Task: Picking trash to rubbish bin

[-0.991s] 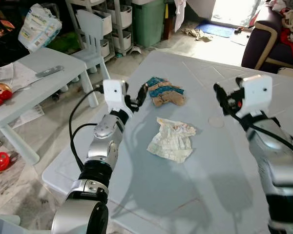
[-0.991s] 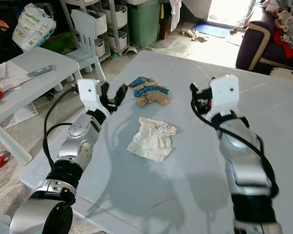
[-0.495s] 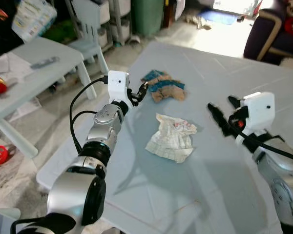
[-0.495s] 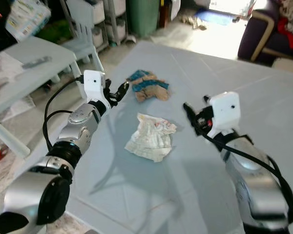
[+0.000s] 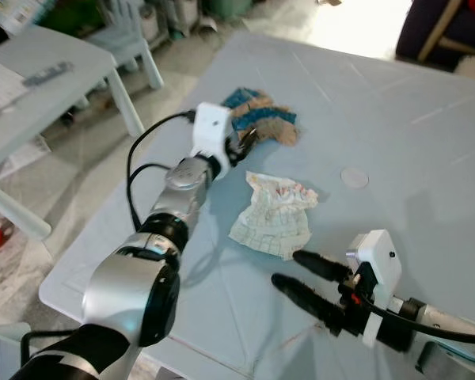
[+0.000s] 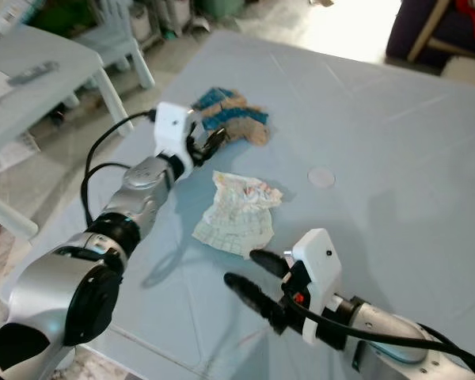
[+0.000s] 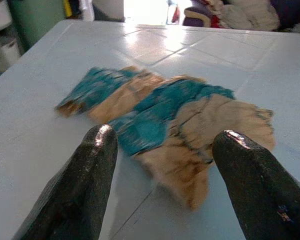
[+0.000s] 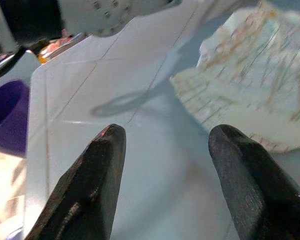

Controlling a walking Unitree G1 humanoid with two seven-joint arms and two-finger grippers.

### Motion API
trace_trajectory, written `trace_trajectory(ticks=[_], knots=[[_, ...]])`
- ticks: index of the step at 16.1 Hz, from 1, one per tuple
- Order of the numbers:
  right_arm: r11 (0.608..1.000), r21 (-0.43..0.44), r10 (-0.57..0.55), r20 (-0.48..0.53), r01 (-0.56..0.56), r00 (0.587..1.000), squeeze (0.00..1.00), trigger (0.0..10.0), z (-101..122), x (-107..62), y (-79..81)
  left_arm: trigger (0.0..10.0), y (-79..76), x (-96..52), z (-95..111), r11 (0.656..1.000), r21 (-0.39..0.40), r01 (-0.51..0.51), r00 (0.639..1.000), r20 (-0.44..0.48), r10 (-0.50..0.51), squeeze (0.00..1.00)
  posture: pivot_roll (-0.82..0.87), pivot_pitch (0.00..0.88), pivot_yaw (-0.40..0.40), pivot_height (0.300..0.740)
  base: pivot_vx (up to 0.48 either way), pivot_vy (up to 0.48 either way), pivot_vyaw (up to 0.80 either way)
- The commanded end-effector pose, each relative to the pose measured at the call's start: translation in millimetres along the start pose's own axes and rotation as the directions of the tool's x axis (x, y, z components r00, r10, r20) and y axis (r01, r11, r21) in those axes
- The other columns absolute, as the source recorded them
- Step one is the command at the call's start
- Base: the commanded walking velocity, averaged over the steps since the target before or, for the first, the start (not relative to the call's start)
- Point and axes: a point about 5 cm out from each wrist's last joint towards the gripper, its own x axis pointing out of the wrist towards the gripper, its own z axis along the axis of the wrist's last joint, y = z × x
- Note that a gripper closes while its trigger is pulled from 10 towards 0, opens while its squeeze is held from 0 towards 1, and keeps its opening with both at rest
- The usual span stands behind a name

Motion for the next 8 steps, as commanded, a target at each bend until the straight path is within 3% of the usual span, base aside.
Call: trace_trajectory(ticks=[1,6,8], knots=[[1.0,-0.002,0.027,-0.01,-0.027,1.0,0.0,10.0,4,-5.9,8.8,10.0,-1.8,2.4,5,0.999,0.042,0.0,1.0,0.011,-0.001,0.0,-0.39,0.328,-0.014,0.74,0.0,0.0,0.0],[0.998,0.004,0.059,-0.052,-0.059,0.997,0.0,10.0,4,-8.4,14.5,10.0,-2.9,3.4,5,0.987,0.161,-0.022,1.0,-0.007,0.023,0.0,-0.42,0.329,-0.027,0.74,0.0,0.0,0.0],[0.997,0.001,0.071,-0.063,-0.071,0.995,0.0,10.0,5,-9.3,16.8,10.0,-0.3,0.3,-8,0.991,0.131,-0.016,0.996,-0.081,0.027,0.0,-0.44,0.331,-0.027,0.74,0.0,0.0,0.0]])
